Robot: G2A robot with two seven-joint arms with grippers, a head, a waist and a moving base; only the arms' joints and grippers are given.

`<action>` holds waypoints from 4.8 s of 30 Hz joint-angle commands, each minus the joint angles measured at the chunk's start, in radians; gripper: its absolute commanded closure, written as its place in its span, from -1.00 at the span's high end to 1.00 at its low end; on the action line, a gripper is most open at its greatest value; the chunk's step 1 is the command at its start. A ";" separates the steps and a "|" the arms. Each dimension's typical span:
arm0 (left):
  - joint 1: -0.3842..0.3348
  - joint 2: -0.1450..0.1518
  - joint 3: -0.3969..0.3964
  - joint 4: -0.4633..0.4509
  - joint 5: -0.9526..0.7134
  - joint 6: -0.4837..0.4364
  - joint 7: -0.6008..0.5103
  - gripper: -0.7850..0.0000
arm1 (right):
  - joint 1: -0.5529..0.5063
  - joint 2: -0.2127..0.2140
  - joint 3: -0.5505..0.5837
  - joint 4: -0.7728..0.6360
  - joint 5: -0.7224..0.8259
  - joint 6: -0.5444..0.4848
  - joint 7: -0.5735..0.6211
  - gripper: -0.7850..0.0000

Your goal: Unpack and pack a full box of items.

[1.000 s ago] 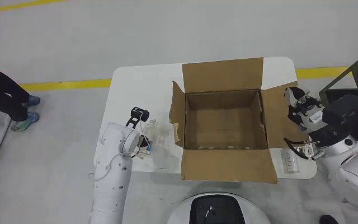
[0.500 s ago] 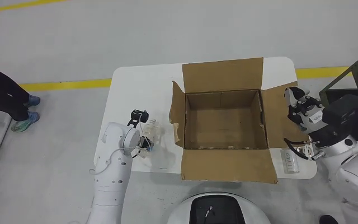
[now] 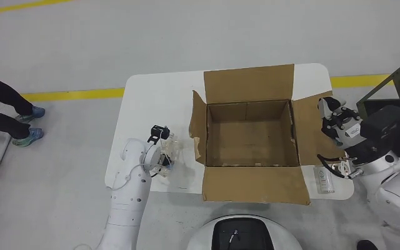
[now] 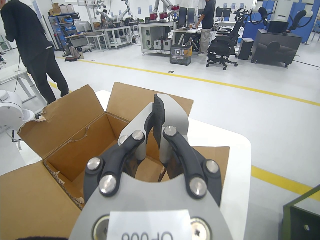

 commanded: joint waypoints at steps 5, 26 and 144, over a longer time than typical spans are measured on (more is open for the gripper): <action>-0.014 0.000 0.006 0.026 -0.025 0.003 -0.001 -1.00 | 0.000 0.000 0.000 0.000 0.000 0.000 0.000 -1.00; 0.011 0.015 -0.054 -0.269 -0.069 0.128 -0.003 -1.00 | 0.193 0.025 0.255 0.116 0.390 0.478 0.737 1.00; -0.252 0.011 0.190 -0.211 -0.616 0.392 0.001 -1.00 | 0.254 0.111 0.002 0.017 0.570 0.547 0.946 -1.00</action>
